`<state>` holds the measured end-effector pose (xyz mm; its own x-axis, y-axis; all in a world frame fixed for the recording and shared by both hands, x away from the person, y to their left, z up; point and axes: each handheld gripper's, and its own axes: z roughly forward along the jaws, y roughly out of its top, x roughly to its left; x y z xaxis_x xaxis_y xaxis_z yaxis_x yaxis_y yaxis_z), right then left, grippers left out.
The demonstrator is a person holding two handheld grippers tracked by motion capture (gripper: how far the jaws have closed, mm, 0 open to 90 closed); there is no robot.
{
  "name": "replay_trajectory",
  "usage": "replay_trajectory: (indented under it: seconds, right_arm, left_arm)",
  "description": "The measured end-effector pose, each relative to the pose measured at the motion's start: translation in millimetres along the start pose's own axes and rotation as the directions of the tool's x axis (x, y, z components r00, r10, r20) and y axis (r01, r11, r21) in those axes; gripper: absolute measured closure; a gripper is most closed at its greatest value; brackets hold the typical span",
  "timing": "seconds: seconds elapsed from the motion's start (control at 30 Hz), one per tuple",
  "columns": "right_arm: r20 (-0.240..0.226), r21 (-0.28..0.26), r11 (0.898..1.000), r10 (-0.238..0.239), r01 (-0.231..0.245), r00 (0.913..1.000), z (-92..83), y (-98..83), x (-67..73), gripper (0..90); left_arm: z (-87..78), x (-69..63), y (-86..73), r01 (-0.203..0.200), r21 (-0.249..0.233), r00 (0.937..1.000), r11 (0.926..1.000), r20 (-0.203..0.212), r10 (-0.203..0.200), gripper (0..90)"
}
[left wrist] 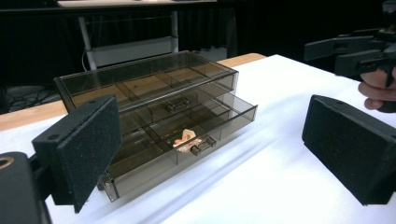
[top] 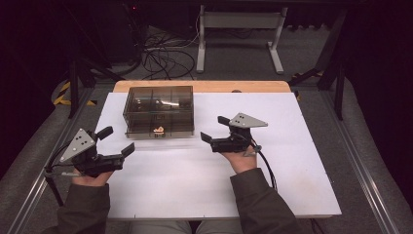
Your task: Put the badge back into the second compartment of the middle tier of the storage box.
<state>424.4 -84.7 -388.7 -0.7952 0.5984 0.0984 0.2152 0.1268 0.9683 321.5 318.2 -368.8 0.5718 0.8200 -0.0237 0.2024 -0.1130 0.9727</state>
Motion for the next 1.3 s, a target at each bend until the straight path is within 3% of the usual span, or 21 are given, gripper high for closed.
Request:
replay_trajectory:
  seconds: [0.67,1.3]
  right_arm:
    - [0.067,-0.029,0.999,0.024,-0.022,0.9975,-47.7,0.1,-18.6,6.8]
    - [0.079,-0.056,0.998,0.034,-0.03,0.9963,-77.1,-7.2,-29.9,2.8]
  left_arm:
    - [2.6,-3.9,-1.7,-0.017,0.008,0.9998,0.9998,0.001,0.017,4.8]
    - [1.3,-3.2,-2.9,-0.02,0.005,0.9998,0.9998,-0.006,0.02,4.6]
